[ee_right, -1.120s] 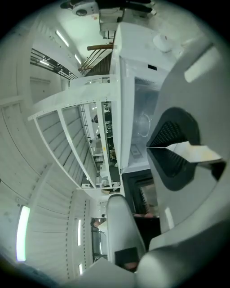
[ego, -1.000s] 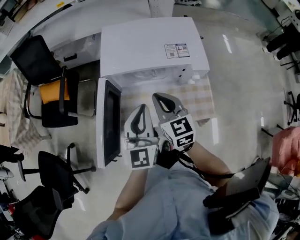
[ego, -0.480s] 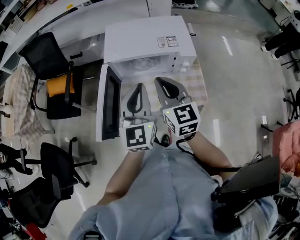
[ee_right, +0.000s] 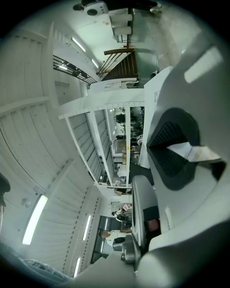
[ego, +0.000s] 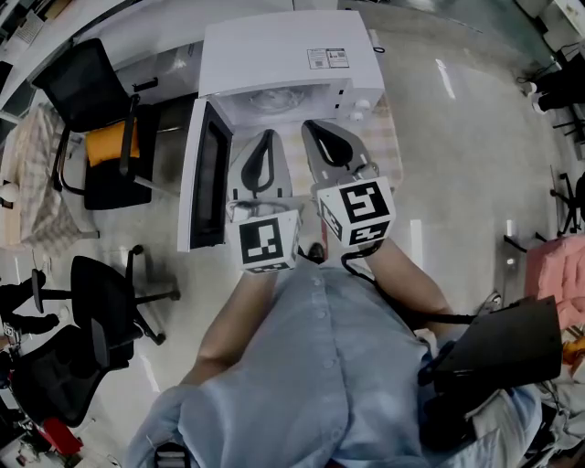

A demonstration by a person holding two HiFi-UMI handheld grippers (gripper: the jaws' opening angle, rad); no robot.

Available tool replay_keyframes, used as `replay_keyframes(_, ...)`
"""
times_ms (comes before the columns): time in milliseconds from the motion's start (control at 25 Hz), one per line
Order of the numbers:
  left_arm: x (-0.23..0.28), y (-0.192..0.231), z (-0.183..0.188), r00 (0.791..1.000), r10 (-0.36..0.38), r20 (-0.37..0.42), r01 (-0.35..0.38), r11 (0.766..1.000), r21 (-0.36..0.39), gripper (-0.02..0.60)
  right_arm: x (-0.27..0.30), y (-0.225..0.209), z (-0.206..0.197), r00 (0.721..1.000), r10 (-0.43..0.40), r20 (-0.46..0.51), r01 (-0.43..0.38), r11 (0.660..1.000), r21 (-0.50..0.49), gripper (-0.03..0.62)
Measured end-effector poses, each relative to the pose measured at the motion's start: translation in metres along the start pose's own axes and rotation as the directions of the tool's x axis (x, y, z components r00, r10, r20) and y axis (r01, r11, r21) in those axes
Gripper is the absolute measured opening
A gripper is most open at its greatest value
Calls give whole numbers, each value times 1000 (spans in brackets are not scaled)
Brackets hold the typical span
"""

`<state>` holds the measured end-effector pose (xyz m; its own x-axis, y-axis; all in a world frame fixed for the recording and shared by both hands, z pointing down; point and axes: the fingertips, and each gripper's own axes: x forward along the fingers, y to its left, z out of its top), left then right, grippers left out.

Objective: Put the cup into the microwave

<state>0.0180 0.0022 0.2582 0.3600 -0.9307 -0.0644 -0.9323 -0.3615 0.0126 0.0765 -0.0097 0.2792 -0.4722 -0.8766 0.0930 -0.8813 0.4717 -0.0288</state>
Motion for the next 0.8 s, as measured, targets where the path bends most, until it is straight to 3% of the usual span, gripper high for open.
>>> replay_keyframes(800, 10, 15, -2, 1000, 15, -20, -15, 1000, 4, 6, 14, -2, 2, 1000, 1, 18, -1, 1000, 6, 1)
